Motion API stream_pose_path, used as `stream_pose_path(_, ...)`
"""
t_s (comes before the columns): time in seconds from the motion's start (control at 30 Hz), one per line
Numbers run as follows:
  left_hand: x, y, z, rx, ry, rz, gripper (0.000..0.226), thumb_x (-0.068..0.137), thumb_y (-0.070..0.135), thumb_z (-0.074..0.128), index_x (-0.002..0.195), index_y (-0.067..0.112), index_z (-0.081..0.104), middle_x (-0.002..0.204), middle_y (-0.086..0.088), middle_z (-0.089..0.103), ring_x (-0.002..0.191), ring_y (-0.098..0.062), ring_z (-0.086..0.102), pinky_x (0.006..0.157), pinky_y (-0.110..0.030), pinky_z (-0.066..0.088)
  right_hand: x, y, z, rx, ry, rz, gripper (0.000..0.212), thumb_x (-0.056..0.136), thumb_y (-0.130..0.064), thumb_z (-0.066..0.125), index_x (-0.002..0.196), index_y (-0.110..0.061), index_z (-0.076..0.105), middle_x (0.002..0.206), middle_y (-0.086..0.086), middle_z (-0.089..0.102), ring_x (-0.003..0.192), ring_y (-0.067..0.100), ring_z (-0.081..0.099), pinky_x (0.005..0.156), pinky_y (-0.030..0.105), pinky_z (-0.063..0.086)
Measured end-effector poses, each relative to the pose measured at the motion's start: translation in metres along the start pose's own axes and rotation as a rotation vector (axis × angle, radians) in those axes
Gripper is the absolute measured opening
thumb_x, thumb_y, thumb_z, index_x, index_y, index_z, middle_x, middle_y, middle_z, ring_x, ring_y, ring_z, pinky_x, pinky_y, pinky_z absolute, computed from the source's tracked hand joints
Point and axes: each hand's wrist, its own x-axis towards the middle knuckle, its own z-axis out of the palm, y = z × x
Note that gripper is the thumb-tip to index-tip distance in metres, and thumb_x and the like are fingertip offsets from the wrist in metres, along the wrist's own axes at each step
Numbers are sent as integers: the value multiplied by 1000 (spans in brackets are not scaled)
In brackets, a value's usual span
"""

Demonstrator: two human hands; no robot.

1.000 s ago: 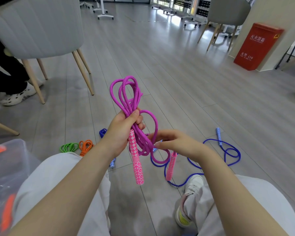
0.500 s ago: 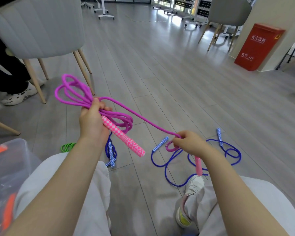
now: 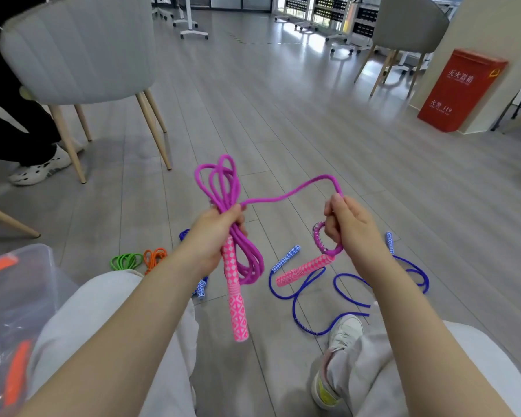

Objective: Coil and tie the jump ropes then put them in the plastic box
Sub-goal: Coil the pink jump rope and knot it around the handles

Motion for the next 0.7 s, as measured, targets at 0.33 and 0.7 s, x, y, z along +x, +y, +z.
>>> stream_pose_path(0.33, -10, -22, 26, 91, -215, -79, 24, 100, 27, 50, 105, 7, 61, 72, 0, 58, 67, -16, 56, 79, -38, 49, -15, 8, 33, -505, -311, -113, 25, 96, -25, 36, 79, -30, 54, 61, -7, 48, 56, 12, 43, 56, 34, 39)
stream_pose_path(0.7, -16, -25, 26, 365, -194, 42, 26, 97, 33, 54, 92, 10, 63, 74, -3, 59, 73, -18, 56, 89, -51, 52, -23, 7, 39, -1087, -298, -433, 23, 100, -31, 35, 99, -23, 57, 56, -10, 43, 58, 16, 48, 48, 27, 27)
